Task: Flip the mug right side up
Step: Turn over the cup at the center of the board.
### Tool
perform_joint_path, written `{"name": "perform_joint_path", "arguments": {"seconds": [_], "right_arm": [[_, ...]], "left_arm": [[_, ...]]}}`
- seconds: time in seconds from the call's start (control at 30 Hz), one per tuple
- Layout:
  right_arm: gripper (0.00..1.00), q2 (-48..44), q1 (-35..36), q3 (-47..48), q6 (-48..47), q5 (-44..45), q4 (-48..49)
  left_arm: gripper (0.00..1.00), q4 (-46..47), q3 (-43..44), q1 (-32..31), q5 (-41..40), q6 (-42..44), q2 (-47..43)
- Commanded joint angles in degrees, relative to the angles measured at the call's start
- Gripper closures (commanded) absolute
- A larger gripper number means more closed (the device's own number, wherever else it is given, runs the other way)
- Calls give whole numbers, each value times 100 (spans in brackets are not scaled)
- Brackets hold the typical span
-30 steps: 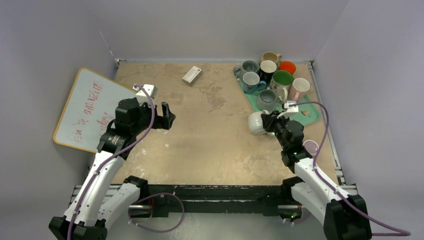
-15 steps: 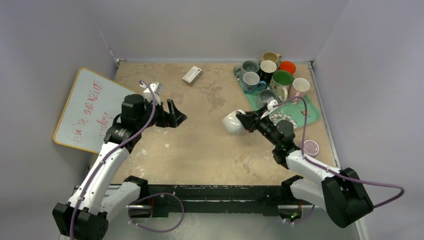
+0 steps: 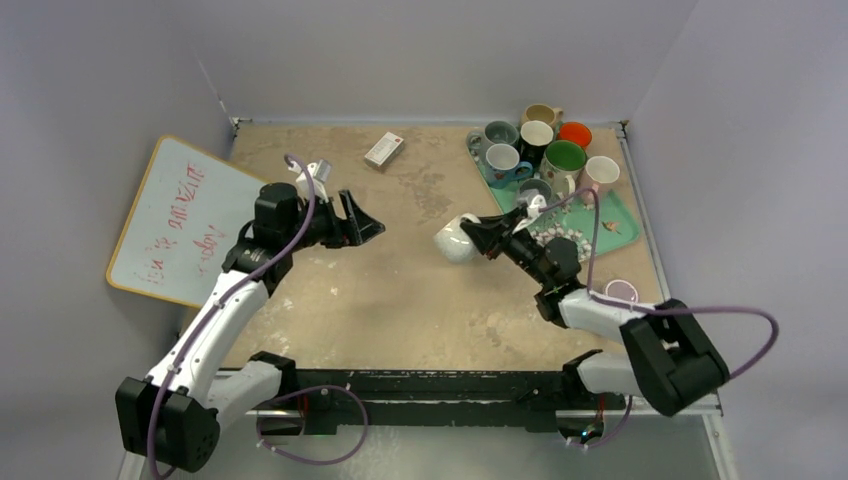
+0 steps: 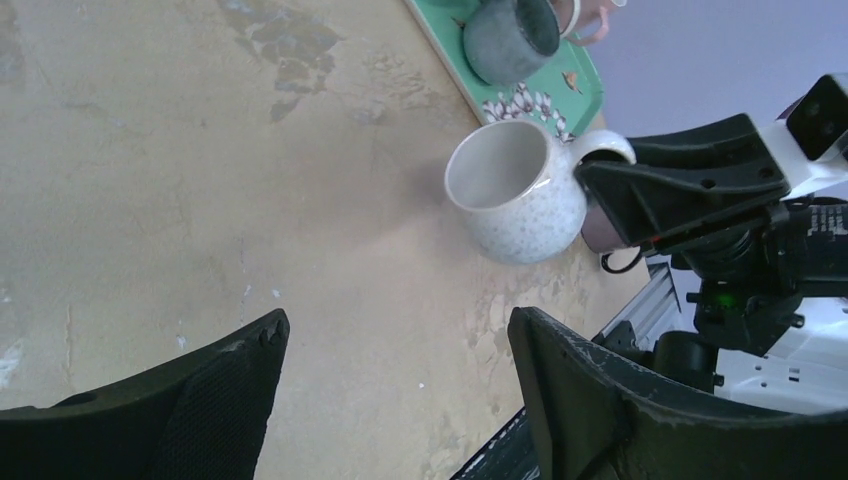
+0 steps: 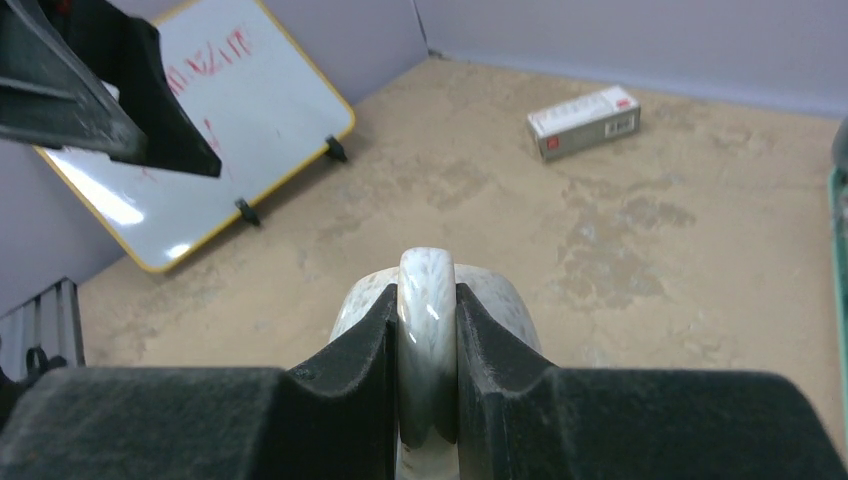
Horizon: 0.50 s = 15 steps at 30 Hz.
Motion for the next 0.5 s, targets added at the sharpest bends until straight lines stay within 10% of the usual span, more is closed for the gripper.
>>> {"name": "perform_joint_path", "arguments": {"seconds": [0.0,0.47], "right_arm": [[100,503,180,368,-238,19,1370],[100,2139,849,1042,-793,644,1266]], "left_arm": [[22,-79,260,17,-218,-350,201],[25,-403,349,17,-491,-94,274]]}}
